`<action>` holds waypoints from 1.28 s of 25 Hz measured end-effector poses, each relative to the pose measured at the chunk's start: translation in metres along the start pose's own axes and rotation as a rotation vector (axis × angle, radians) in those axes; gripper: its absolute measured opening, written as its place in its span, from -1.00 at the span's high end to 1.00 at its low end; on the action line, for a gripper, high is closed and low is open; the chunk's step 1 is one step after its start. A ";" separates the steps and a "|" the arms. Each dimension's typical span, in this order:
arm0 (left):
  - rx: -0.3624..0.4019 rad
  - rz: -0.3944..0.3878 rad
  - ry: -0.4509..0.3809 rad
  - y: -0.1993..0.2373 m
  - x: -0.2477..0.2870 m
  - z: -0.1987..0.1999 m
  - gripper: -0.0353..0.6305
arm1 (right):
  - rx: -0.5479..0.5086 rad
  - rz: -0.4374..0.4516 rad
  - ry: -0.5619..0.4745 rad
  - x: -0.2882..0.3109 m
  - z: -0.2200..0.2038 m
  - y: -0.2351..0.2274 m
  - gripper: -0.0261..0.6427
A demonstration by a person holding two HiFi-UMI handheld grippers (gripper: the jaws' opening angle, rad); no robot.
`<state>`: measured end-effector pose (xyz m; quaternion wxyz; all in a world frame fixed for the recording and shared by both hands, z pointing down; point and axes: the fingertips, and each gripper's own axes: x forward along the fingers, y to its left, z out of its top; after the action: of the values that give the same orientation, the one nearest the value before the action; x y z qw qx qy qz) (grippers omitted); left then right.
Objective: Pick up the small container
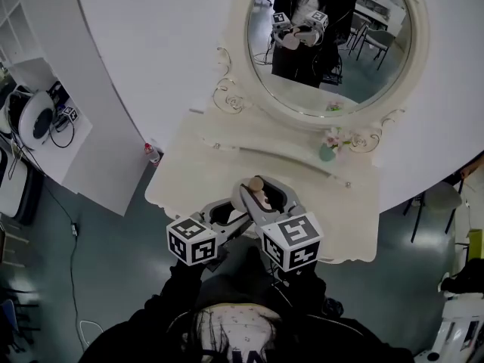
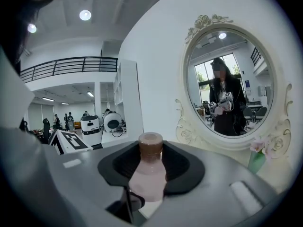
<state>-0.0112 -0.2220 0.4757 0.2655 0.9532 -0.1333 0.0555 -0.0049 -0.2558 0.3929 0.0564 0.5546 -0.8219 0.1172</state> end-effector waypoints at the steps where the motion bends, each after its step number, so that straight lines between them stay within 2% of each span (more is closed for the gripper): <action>1: 0.004 0.000 0.000 -0.004 -0.006 -0.003 0.29 | 0.001 0.000 -0.003 -0.004 -0.002 0.007 0.48; 14: 0.002 -0.056 -0.006 -0.058 -0.071 -0.051 0.29 | -0.022 -0.055 0.015 -0.060 -0.028 0.083 0.48; 32: 0.019 -0.027 -0.016 -0.113 -0.079 -0.074 0.29 | -0.052 -0.025 -0.008 -0.120 -0.033 0.103 0.48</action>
<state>-0.0579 -0.0728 0.4694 0.2563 0.9578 -0.1220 0.0454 -0.0560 -0.1031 0.3844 0.0689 0.5636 -0.8179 0.0927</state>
